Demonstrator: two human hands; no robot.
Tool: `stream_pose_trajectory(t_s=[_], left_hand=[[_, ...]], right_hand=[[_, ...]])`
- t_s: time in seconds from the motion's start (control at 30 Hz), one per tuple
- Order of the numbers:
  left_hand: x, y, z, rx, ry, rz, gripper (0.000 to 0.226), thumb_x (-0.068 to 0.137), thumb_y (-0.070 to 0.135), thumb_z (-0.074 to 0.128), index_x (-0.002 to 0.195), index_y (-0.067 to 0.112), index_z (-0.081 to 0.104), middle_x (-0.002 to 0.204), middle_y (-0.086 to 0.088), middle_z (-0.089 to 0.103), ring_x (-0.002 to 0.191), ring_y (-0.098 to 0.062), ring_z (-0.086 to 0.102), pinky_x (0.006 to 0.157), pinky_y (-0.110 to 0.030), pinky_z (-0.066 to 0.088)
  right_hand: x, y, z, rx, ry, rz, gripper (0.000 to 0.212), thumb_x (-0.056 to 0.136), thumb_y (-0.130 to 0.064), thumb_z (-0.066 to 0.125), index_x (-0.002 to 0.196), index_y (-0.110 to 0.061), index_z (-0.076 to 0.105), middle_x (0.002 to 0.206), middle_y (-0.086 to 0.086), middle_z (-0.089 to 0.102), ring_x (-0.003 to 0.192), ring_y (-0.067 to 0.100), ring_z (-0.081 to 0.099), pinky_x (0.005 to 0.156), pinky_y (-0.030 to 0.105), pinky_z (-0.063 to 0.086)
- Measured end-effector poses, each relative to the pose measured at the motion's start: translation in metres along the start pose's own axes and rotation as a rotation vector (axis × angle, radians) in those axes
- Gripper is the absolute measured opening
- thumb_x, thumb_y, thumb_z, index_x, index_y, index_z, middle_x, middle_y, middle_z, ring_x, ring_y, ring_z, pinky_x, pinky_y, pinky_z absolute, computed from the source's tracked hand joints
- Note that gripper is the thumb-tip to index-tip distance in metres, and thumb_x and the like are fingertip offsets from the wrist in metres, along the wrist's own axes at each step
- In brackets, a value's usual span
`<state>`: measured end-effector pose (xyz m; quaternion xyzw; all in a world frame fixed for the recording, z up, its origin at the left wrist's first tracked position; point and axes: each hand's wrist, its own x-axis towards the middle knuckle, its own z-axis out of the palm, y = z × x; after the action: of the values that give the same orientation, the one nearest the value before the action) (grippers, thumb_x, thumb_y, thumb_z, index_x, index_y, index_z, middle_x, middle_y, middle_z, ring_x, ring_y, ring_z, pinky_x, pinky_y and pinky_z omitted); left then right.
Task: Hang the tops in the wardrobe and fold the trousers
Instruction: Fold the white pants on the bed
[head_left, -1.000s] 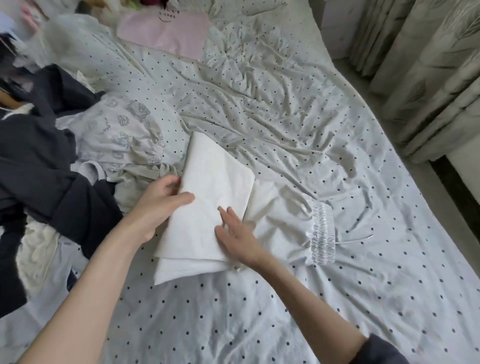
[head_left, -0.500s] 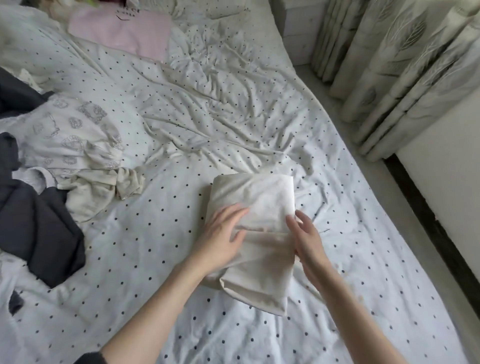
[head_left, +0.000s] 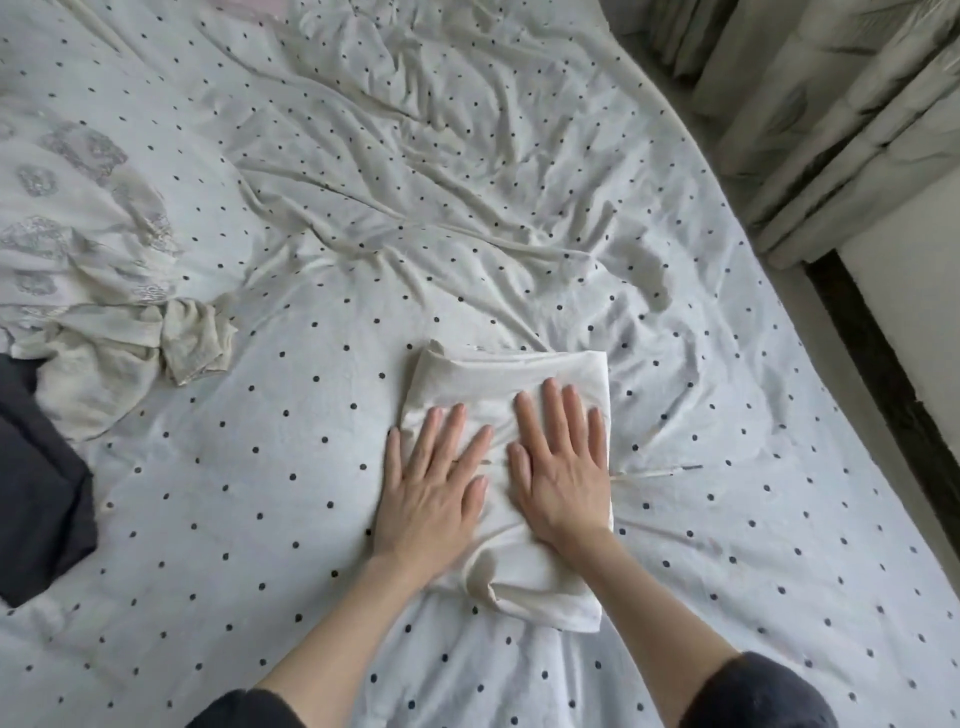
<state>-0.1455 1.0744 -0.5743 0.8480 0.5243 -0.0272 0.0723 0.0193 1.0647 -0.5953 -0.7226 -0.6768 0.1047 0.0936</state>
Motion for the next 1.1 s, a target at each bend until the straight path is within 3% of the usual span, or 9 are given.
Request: stream_pose_trajectory(t_s=[0.23, 0.37, 0.43, 0.5, 0.6, 0.67, 0.77, 0.93, 1.1], left_hand=[[0.004, 0.0, 0.007, 0.021, -0.032, 0.001, 0.056, 0.091, 0.042, 0.035, 0.145, 0.028, 0.032, 0.153, -0.006, 0.028, 0.142, -0.024, 0.021, 0.11, -0.056, 0.019], [-0.005, -0.01, -0.012, -0.239, 0.034, -0.013, 0.054, 0.087, 0.038, 0.043, 0.138, 0.021, 0.041, 0.152, -0.009, 0.031, 0.141, -0.022, 0.021, 0.114, -0.038, 0.015], [-0.017, -0.015, -0.022, -0.469, 0.166, -0.203, 0.053, 0.085, 0.032, 0.052, 0.133, 0.01, 0.047, 0.144, -0.014, 0.039, 0.135, -0.023, 0.031, 0.112, -0.022, 0.017], [-0.024, -0.016, -0.032, -0.719, 0.222, -0.457, 0.051, 0.085, 0.02, 0.065, 0.131, 0.004, 0.049, 0.128, -0.014, 0.05, 0.12, -0.026, 0.045, 0.105, -0.019, 0.031], [-0.007, -0.02, -0.057, -1.094, 0.071, -0.769, 0.045, 0.085, 0.012, 0.067, 0.127, 0.002, 0.051, 0.106, -0.005, 0.056, 0.093, -0.017, 0.056, 0.077, -0.012, 0.043], [0.008, -0.029, -0.065, -1.112, -0.059, -0.798, 0.04, 0.085, 0.014, 0.068, 0.122, 0.005, 0.056, 0.101, -0.005, 0.057, 0.088, -0.015, 0.056, 0.079, -0.022, 0.044], [0.017, -0.04, -0.068, -1.17, -0.198, -0.793, 0.024, 0.083, 0.011, 0.07, 0.105, 0.01, 0.062, 0.095, -0.006, 0.063, 0.083, -0.018, 0.061, 0.085, -0.037, 0.05], [0.02, -0.042, -0.072, -1.253, -0.268, -0.81, 0.012, 0.086, 0.007, 0.066, 0.081, 0.016, 0.06, 0.082, -0.002, 0.064, 0.07, -0.01, 0.058, 0.062, -0.024, 0.046], [0.014, -0.044, -0.072, -1.274, -0.246, -0.811, 0.007, 0.083, 0.005, 0.068, 0.08, 0.009, 0.063, 0.076, -0.004, 0.068, 0.073, -0.017, 0.06, 0.071, -0.032, 0.05]], right_hand=[[0.003, 0.0, 0.006, -0.017, -0.058, 0.008, 0.056, 0.093, -0.04, 0.028, 0.146, -0.022, 0.026, 0.154, 0.013, 0.026, 0.143, 0.028, 0.017, 0.112, 0.051, 0.012], [-0.001, 0.006, -0.02, 0.176, -0.024, 0.001, 0.052, 0.093, -0.034, 0.035, 0.141, -0.017, 0.041, 0.152, 0.013, 0.03, 0.142, 0.029, 0.024, 0.114, 0.042, 0.013], [-0.009, 0.013, -0.043, 0.381, 0.086, 0.217, 0.04, 0.093, -0.022, 0.047, 0.13, -0.008, 0.052, 0.143, 0.017, 0.042, 0.133, 0.032, 0.038, 0.11, 0.038, 0.026], [-0.013, 0.02, -0.06, 0.575, 0.092, 0.587, 0.031, 0.09, -0.019, 0.056, 0.116, -0.003, 0.058, 0.122, 0.015, 0.055, 0.114, 0.032, 0.05, 0.095, 0.035, 0.038], [-0.003, 0.039, -0.077, 0.769, -0.161, 0.865, 0.019, 0.084, -0.023, 0.063, 0.082, -0.005, 0.064, 0.071, 0.007, 0.058, 0.076, 0.028, 0.057, 0.061, 0.03, 0.039], [0.007, 0.051, -0.084, 0.965, -0.341, 0.937, 0.019, 0.082, -0.02, 0.069, 0.074, -0.004, 0.063, 0.059, 0.006, 0.049, 0.057, 0.022, 0.049, 0.051, 0.024, 0.037], [0.014, 0.058, -0.086, 1.147, -0.535, 0.989, 0.016, 0.081, -0.014, 0.072, 0.08, 0.0, 0.065, 0.067, 0.009, 0.059, 0.061, 0.02, 0.056, 0.058, 0.027, 0.048], [0.017, 0.063, -0.092, 1.265, -0.722, 0.914, 0.011, 0.088, -0.014, 0.064, 0.088, -0.003, 0.065, 0.071, 0.005, 0.065, 0.058, 0.012, 0.061, 0.059, 0.025, 0.052], [0.008, 0.065, -0.091, 1.341, -0.805, 0.836, 0.028, 0.097, -0.017, 0.05, 0.069, -0.014, 0.049, 0.06, 0.001, 0.032, 0.052, 0.011, 0.036, 0.065, 0.025, 0.043]])
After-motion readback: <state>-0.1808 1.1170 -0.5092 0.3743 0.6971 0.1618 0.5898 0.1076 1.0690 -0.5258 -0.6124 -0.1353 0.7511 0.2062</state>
